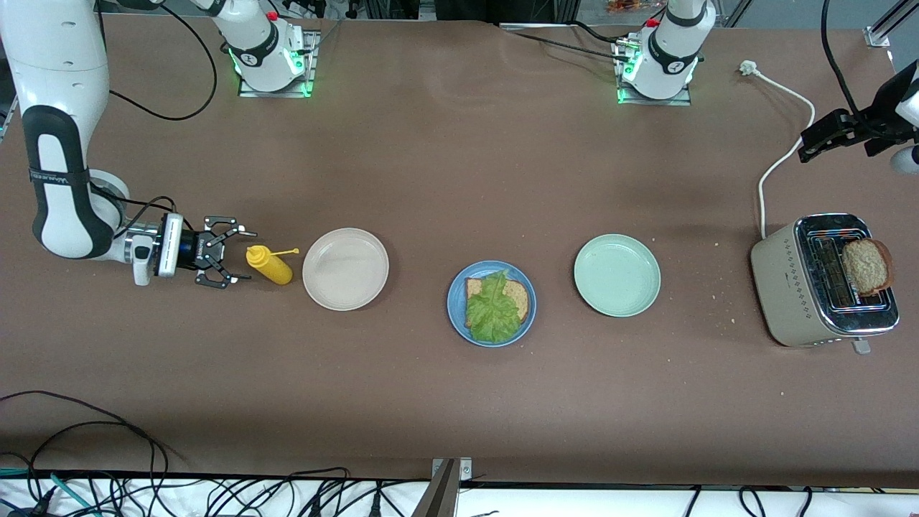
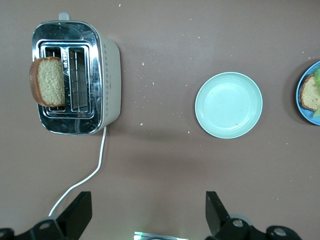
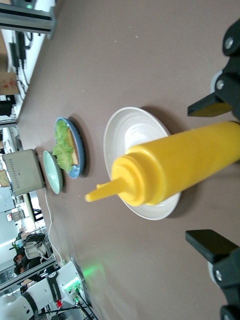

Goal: Make sandwich in blue plate with both arms
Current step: 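Grasp the yellow mustard bottle with the right gripper and lift it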

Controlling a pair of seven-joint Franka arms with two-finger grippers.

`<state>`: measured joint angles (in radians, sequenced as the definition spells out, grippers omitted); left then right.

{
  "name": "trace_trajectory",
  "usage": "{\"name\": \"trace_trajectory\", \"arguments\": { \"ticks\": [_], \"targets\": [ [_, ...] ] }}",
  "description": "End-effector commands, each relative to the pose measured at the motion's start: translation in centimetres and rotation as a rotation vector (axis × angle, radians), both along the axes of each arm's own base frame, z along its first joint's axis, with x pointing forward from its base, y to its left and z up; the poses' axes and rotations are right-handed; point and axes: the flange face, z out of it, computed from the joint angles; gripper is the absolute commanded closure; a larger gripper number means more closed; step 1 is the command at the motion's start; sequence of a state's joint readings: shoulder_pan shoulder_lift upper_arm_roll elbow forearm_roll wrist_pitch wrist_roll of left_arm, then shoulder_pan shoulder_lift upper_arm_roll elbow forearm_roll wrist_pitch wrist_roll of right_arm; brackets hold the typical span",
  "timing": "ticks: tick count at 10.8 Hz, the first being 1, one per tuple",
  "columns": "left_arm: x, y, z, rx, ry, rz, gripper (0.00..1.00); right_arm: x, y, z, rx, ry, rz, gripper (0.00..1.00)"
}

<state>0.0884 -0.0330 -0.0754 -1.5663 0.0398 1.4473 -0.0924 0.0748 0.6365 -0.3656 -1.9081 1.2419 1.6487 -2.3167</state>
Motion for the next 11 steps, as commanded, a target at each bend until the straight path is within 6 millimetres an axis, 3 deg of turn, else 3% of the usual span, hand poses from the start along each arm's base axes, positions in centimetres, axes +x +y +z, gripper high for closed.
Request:
{"name": "trace_trajectory", "arguments": {
  "ticks": [1, 4, 5, 7, 8, 9, 11],
  "targets": [
    [0.0, 0.6, 0.5, 0.016, 0.005, -0.001, 0.00, 1.1, 0.6, -0.7, 0.063, -0.091, 0.018, 0.00],
    [-0.1, 0.5, 0.5, 0.014, 0.008, -0.001, 0.00, 1.4, 2.3, -1.7, 0.103, -0.099, 0.035, 0.09],
    [-0.2, 0.4, 0.5, 0.014, 0.010, -0.002, 0.00, 1.3, 2.3, -2.1, 0.104, -0.092, 0.034, 0.19],
    [-0.1, 0.3, 0.5, 0.014, 0.010, -0.004, 0.00, 1.4, 2.7, -2.3, 0.110, -0.084, 0.030, 0.56],
    [-0.1, 0.3, 0.5, 0.014, 0.010, -0.004, 0.00, 1.4, 2.7, -2.3, 0.110, -0.076, 0.025, 0.69],
    [-0.2, 0.4, 0.5, 0.014, 0.010, -0.002, 0.00, 1.5, 2.8, -2.1, 0.112, -0.055, 0.018, 0.77],
    [-0.2, 0.4, 0.5, 0.014, 0.011, -0.002, 0.00, 2.9, 3.4, -0.6, 0.108, 0.015, 0.010, 0.84]
  ]
}}
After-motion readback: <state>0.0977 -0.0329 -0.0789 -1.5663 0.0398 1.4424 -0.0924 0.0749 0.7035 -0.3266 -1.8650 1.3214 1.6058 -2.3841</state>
